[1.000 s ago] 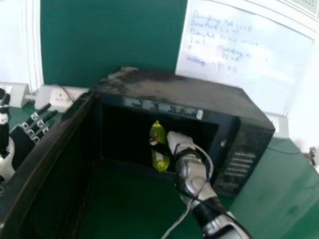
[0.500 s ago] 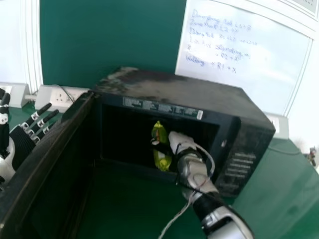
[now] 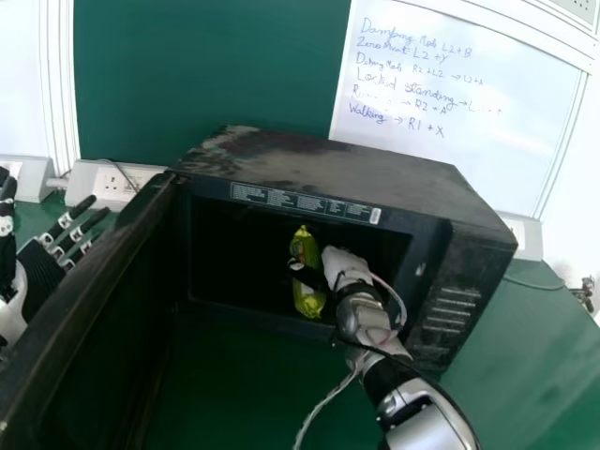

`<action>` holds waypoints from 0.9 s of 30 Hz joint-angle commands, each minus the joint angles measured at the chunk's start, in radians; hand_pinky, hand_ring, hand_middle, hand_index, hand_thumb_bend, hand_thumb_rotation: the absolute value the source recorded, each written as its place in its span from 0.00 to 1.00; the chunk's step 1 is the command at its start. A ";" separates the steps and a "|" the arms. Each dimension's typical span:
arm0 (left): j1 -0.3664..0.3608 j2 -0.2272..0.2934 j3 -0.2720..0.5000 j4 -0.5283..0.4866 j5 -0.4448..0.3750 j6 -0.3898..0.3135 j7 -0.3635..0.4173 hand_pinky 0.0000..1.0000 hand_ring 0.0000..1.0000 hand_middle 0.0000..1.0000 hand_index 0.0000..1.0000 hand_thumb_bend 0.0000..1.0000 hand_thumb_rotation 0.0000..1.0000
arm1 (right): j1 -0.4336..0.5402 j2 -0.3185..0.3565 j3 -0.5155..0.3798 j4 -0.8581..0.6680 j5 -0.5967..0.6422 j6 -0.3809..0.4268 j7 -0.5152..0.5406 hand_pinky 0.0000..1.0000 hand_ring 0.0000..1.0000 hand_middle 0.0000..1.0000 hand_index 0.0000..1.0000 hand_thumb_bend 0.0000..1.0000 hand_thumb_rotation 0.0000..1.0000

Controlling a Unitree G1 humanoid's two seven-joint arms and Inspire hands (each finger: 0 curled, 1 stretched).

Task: Put biscuit inside oven

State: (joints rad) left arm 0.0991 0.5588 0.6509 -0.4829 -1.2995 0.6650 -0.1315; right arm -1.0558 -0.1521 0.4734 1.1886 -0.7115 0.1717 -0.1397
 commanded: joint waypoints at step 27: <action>0.017 -0.005 -0.007 -0.020 -0.016 -0.027 -0.003 1.00 1.00 1.00 1.00 0.43 0.16 | -0.078 0.019 -0.009 0.091 0.052 0.013 -0.094 0.37 0.43 0.53 0.74 0.53 0.00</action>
State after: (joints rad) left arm 0.1102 0.5585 0.6496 -0.5000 -1.3097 0.6465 -0.1270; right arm -1.0993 -0.1366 0.4641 1.2732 -0.6599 0.1803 -0.2182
